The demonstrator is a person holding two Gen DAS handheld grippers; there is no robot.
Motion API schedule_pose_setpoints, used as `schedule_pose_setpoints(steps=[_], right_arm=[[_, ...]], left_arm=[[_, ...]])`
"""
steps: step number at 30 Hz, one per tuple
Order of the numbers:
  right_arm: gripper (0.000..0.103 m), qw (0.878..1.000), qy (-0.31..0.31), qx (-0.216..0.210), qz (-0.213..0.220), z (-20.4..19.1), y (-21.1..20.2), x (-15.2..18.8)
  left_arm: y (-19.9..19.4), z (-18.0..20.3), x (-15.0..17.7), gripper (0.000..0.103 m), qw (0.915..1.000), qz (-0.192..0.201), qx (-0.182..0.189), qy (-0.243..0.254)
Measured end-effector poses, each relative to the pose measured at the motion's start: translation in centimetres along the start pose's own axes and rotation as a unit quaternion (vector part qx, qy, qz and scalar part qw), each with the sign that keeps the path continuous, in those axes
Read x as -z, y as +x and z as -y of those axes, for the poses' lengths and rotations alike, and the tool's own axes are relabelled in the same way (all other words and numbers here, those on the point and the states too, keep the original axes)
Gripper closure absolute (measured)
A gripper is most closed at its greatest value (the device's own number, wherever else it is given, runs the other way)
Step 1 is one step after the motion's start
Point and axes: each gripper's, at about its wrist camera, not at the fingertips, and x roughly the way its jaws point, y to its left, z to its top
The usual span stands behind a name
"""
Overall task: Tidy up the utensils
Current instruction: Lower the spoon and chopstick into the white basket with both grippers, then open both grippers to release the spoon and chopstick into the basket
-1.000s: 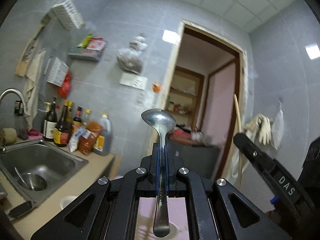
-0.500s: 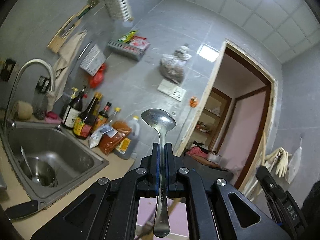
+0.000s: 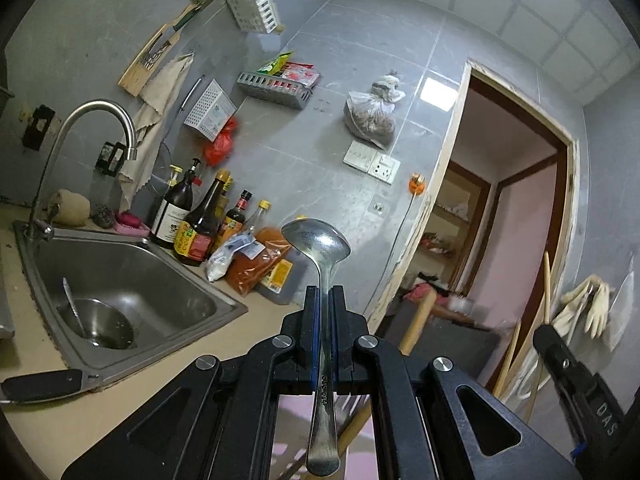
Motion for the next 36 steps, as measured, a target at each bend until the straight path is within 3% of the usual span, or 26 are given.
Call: schedule_pose_setpoints(steps=[4, 14, 20, 36], right_arm=[[0.100, 1.000, -0.001, 0.011, -0.015, -0.3, 0.1, 0.8], [0.100, 0.996, -0.004, 0.021, -0.084, -1.0, 0.4, 2.3], [0.100, 0.992, 0.004, 0.016, -0.122, -0.8, -0.2, 2.6], [0.096, 0.988, 0.007, -0.006, -0.154, -0.7, -1.7, 2.1]], left_arm=[[0.1, 0.9, 1.5, 0.101, 0.9993, -0.006, -0.011, 0.036], [-0.5, 1.5, 3.2, 0.100, 0.9967, -0.037, -0.022, 0.069], [-1.2, 2.3, 3.7, 0.101, 0.9944, -0.051, -0.012, 0.092], [-2.2, 2.6, 3.5, 0.101, 0.9907, -0.104, 0.025, 0.084]])
